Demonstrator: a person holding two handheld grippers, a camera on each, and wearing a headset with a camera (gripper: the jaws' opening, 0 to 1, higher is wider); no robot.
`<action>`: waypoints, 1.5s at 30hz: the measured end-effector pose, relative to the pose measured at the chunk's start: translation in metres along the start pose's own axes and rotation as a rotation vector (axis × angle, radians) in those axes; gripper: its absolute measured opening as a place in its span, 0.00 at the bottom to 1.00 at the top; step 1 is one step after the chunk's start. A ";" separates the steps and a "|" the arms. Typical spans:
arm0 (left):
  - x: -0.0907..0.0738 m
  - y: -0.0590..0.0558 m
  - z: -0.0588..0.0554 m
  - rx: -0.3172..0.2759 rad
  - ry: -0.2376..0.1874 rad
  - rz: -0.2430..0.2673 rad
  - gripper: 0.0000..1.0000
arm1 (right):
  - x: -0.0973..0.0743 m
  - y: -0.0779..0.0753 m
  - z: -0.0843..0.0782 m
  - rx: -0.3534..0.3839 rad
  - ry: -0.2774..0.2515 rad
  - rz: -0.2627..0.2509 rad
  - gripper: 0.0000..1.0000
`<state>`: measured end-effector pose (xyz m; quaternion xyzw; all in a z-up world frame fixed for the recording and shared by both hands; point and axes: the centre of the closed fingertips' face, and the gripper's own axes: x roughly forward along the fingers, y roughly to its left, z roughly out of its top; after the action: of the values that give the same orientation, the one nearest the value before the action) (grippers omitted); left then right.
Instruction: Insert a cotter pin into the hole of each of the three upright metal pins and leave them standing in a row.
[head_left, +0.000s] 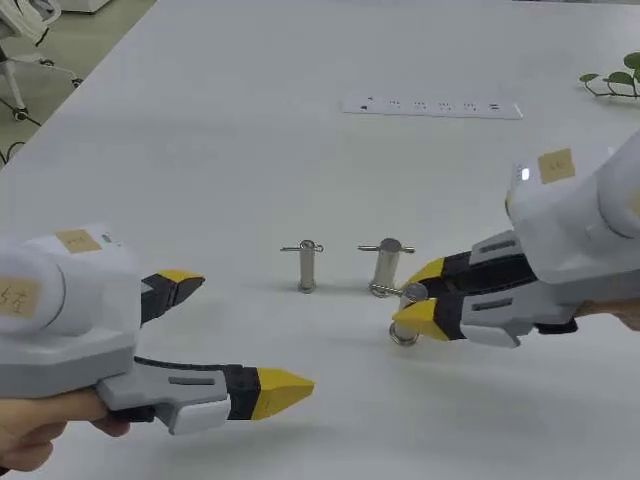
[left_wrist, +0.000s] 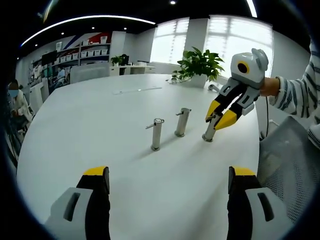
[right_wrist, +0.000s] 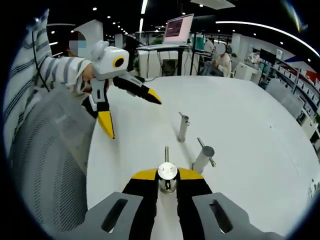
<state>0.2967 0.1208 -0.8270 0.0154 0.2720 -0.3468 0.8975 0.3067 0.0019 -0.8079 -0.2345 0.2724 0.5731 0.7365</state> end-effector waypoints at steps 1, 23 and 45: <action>-0.001 0.001 0.001 -0.003 -0.003 0.006 1.00 | -0.004 -0.003 -0.002 -0.004 -0.001 0.001 0.13; -0.015 -0.002 0.010 -0.010 -0.002 0.048 0.99 | -0.037 -0.059 -0.026 -0.181 -0.001 0.096 0.13; -0.028 -0.002 0.002 -0.023 0.027 0.088 0.96 | -0.029 -0.079 -0.041 -0.177 -0.014 0.152 0.13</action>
<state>0.2794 0.1354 -0.8108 0.0214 0.2871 -0.3035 0.9083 0.3720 -0.0639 -0.8166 -0.2731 0.2328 0.6507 0.6693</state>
